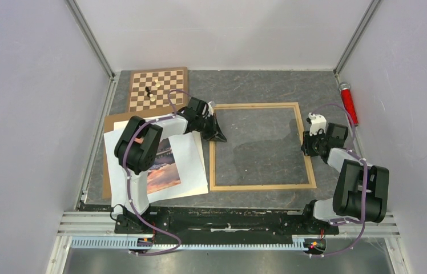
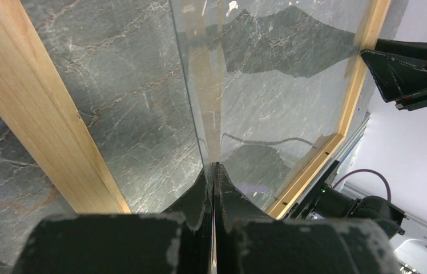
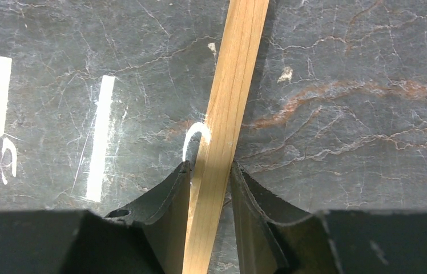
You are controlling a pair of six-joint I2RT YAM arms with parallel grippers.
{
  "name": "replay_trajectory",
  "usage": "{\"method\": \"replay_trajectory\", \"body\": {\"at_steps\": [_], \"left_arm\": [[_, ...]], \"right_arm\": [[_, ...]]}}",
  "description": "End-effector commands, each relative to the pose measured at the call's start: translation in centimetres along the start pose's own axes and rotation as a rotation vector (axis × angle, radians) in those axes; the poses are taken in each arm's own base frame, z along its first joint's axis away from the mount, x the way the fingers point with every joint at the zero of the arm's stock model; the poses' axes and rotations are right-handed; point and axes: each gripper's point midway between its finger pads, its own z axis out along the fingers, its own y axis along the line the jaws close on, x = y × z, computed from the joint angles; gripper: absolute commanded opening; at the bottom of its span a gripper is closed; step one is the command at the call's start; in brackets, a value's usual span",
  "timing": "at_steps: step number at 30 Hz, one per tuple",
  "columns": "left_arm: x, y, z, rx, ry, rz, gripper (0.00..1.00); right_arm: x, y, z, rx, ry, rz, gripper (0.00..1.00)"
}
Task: Put the photo into the frame
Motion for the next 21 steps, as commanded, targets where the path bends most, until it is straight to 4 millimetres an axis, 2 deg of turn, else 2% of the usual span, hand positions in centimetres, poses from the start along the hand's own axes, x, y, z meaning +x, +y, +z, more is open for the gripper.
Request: {"method": "replay_trajectory", "body": {"at_steps": [1,9,14,21], "left_arm": [[0.2,0.4,-0.8,0.0,0.025,0.067,0.02],[0.7,1.5,-0.8,-0.032,0.05,0.048,0.02],[0.3,1.9,-1.3,-0.039,0.04,0.035,0.02],[-0.6,1.0,-1.8,-0.023,0.017,0.031,0.02]], "right_arm": [[3.2,2.2,-0.1,-0.079,0.096,-0.008,0.33],[3.5,2.6,-0.6,-0.081,0.11,-0.027,0.33],[3.4,2.7,-0.7,-0.07,0.112,-0.033,0.33],[2.7,1.7,-0.5,-0.024,0.104,-0.018,0.36]]}}
